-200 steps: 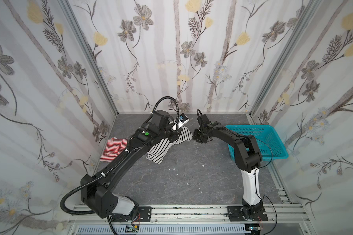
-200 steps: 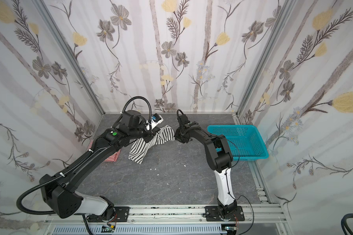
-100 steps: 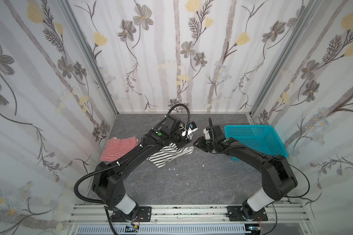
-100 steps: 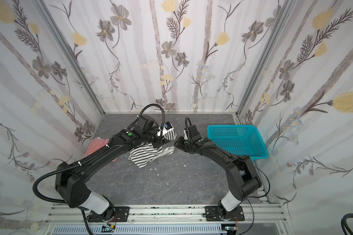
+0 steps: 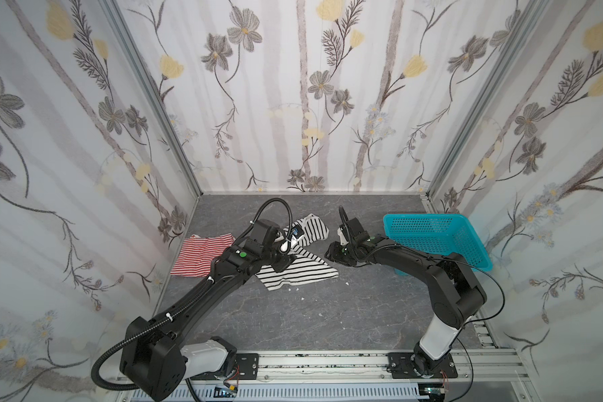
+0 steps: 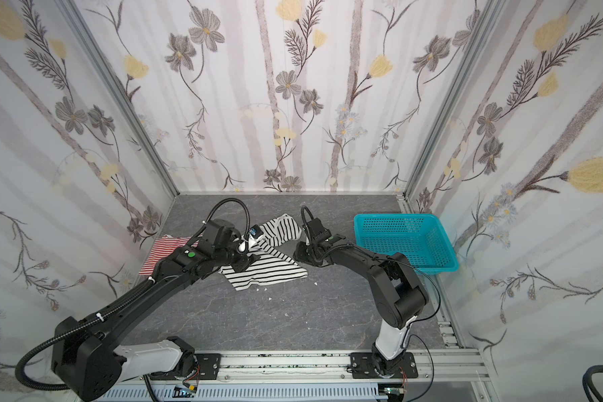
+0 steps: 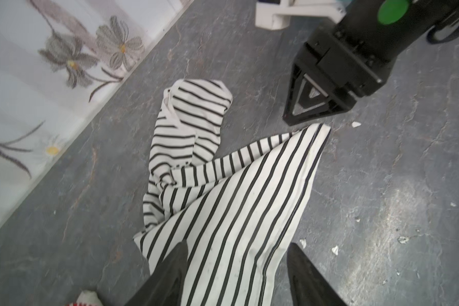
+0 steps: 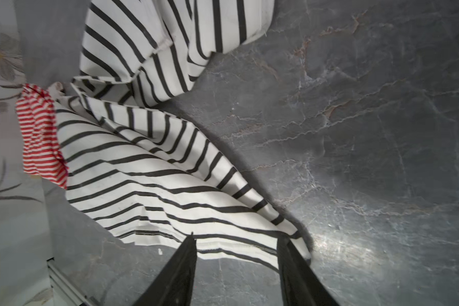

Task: Fold and stack the tank tops
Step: 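Lay the tank top flat on the table with both grippers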

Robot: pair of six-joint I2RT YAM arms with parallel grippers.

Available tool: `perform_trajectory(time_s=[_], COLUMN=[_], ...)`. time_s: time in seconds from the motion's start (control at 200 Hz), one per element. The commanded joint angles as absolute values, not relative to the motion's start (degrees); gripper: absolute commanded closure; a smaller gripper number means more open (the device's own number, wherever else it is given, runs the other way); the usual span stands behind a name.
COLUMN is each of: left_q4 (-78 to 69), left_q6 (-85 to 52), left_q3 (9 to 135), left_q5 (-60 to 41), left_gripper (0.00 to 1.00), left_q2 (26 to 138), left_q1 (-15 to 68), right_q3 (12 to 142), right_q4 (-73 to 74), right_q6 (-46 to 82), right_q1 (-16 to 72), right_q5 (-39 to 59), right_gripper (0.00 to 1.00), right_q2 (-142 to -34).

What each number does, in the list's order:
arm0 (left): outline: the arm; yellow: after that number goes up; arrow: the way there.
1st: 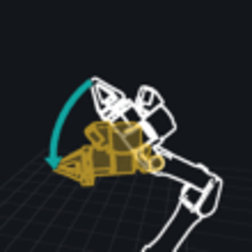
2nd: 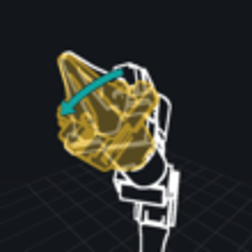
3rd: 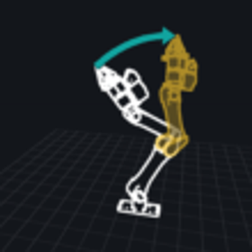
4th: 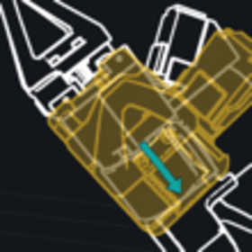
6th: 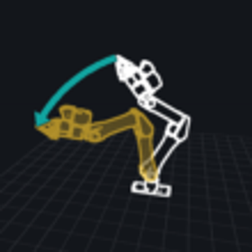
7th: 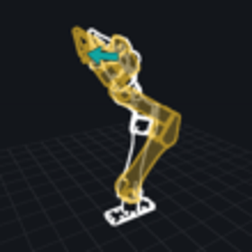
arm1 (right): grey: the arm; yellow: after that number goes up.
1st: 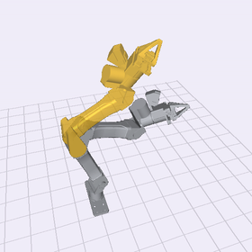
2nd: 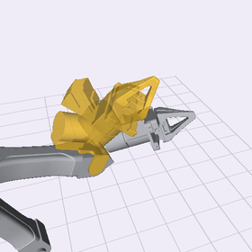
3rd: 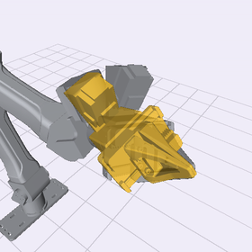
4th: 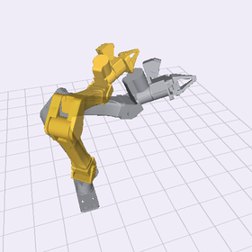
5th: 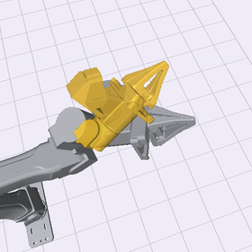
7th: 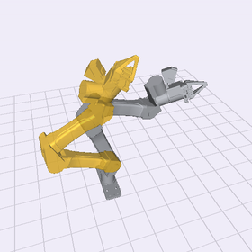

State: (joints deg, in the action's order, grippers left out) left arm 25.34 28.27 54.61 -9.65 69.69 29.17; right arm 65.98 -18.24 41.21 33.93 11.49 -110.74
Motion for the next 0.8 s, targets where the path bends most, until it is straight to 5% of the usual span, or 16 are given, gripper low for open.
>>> perform_trajectory(time_s=[0.0, 0.794], left_q4=[25.5, 23.3], left_q6=[26.9, 26.1], left_q3=[49.8, 40.7], left_q5=[-10.2, -16.5], left_gripper=[0.39, 0.38], left_q2=[66.8, 61.5], left_q1=[27.1, 11.8], right_q3=[65.8, 64.4], right_q4=[-21.5, -20.6], right_q6=[38.7, 38.8], right_q1=[34.6, 37.6], right_q5=[6.3, 6.9], right_gripper=[0.49, 0.63], right_q2=[-112.7, -113.2])
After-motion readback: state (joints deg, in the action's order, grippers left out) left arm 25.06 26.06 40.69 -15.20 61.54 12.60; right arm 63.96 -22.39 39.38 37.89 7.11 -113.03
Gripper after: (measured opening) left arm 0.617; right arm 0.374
